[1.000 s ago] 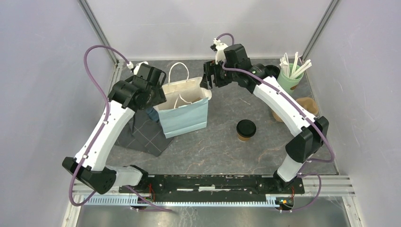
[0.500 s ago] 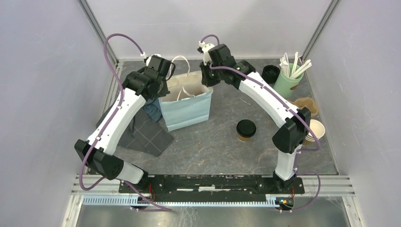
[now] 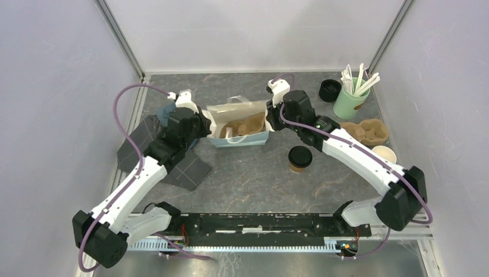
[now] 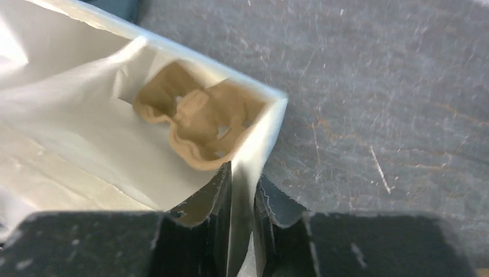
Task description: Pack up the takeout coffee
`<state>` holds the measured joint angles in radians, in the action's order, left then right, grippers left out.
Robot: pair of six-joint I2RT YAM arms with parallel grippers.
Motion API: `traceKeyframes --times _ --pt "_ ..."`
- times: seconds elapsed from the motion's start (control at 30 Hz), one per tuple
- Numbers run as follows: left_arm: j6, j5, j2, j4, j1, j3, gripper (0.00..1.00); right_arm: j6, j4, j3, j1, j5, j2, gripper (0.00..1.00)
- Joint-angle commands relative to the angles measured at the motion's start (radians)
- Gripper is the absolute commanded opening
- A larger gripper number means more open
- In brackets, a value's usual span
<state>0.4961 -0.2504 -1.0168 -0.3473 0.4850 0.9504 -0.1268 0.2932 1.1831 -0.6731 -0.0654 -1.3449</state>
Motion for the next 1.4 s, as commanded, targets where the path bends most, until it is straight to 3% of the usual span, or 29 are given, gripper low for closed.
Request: traceKeyframes --times 0.0,0.17,0.3,0.37,0.63,0.77,1.03,1.23,1.37 --pt "-0.018 0.083 0.041 0.167 0.003 -0.127 0.02 -0.061 0.029 0.010 0.001 -0.022 -0.047 0.24" --pt "0.024 0.173 0.158 0.180 0.013 -0.217 0.03 -0.114 0.079 0.005 -0.001 0.042 0.003 0.35" --pt "0.063 0.196 0.199 0.097 0.018 -0.200 0.05 -0.143 0.203 0.082 -0.003 0.014 0.015 0.52" --pt "0.082 0.197 0.205 0.036 0.020 -0.176 0.07 -0.152 0.239 0.109 -0.003 0.025 0.019 0.56" --pt "0.187 0.225 0.201 -0.110 0.049 -0.155 0.24 -0.183 0.150 -0.055 -0.031 0.026 0.068 0.50" --pt "0.181 0.194 0.176 -0.202 0.054 -0.097 0.19 -0.181 0.156 -0.073 -0.055 -0.002 0.087 0.41" --pt "0.226 0.241 0.217 -0.168 0.057 -0.173 0.08 -0.126 0.395 0.048 -0.070 -0.123 0.136 0.68" --pt "0.205 0.294 0.206 -0.140 0.057 -0.169 0.08 -0.096 0.449 0.081 -0.139 -0.110 0.256 0.73" --pt "0.194 0.313 0.193 -0.124 0.057 -0.162 0.08 -0.132 0.369 -0.001 -0.189 -0.034 0.317 0.71"
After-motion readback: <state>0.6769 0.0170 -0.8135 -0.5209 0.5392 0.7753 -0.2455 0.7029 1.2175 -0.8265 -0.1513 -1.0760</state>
